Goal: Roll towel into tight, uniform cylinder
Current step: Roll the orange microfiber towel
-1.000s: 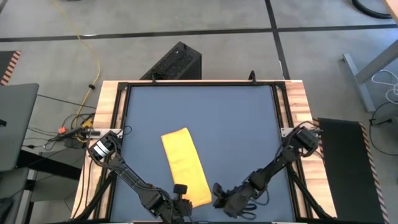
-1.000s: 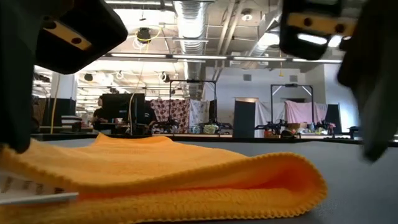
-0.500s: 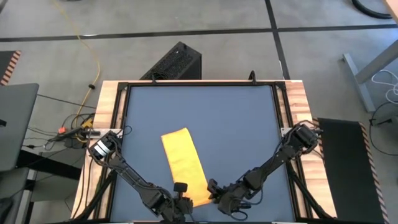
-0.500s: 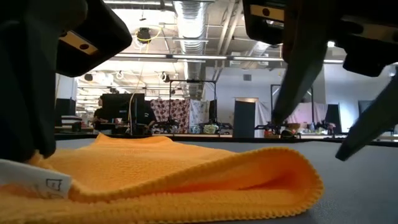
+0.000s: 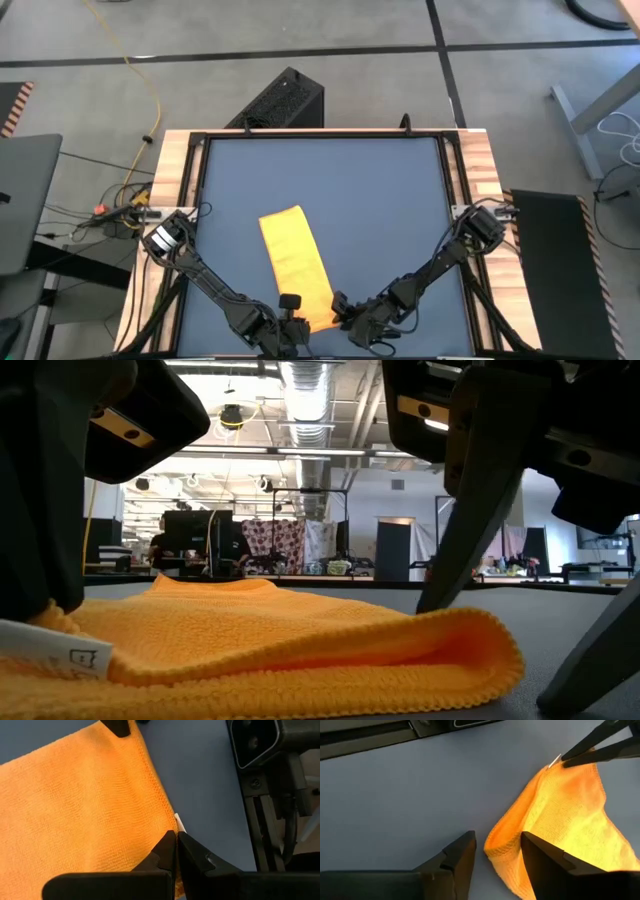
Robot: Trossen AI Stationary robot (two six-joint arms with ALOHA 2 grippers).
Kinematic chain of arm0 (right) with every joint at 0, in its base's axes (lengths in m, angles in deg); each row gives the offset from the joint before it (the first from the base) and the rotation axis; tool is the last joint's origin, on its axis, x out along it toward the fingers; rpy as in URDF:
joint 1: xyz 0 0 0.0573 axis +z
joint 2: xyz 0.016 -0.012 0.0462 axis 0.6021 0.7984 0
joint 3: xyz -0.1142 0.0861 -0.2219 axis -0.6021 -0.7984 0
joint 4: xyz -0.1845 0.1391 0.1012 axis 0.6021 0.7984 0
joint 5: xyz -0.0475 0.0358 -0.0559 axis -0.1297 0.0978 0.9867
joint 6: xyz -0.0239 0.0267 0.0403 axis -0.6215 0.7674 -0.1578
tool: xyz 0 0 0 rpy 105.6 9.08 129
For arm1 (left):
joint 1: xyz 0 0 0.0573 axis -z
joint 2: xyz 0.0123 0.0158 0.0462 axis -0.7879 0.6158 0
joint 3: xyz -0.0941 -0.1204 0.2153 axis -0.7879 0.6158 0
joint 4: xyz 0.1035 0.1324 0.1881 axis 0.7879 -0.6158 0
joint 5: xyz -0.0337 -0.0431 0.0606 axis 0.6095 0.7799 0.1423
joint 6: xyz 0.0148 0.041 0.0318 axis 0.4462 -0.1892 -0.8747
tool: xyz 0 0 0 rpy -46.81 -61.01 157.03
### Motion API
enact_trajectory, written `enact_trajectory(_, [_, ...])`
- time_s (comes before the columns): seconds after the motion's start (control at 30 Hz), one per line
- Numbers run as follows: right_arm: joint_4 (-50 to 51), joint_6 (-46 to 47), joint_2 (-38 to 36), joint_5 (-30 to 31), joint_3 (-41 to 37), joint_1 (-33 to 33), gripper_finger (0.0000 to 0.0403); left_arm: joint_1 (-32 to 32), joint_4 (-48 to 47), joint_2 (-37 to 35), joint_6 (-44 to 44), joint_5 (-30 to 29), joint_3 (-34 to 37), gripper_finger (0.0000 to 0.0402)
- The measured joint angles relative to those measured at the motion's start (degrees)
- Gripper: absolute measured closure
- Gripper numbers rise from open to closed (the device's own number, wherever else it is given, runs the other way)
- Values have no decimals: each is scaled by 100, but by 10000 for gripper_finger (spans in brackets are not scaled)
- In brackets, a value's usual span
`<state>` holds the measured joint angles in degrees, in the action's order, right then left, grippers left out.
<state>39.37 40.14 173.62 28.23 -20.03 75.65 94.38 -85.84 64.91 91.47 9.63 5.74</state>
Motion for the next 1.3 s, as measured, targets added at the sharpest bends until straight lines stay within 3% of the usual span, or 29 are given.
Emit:
enact_trajectory(0.23, [58, 82, -22, 188, -7, 84, 290, 14, 37, 0, 0, -1, 0, 401])
enact_trajectory(0.53, [214, 1261, -2, 221, -7, 121, 389, 72, 610, 55, 16, -218, 234, 398])
enact_trajectory(0.77, [250, 2028, -35, 173, -7, 107, 381, 124, 712, 52, -10, -302, 229, 355])
enact_trajectory(1.0, [290, 2756, -214, -595, -13, -142, 388, 311, 715, 52, -43, -494, 229, 305])
enact_trajectory(1.3, [283, 2886, -219, -730, -15, -298, 387, 429, 899, 125, -531, -1194, 229, 295])
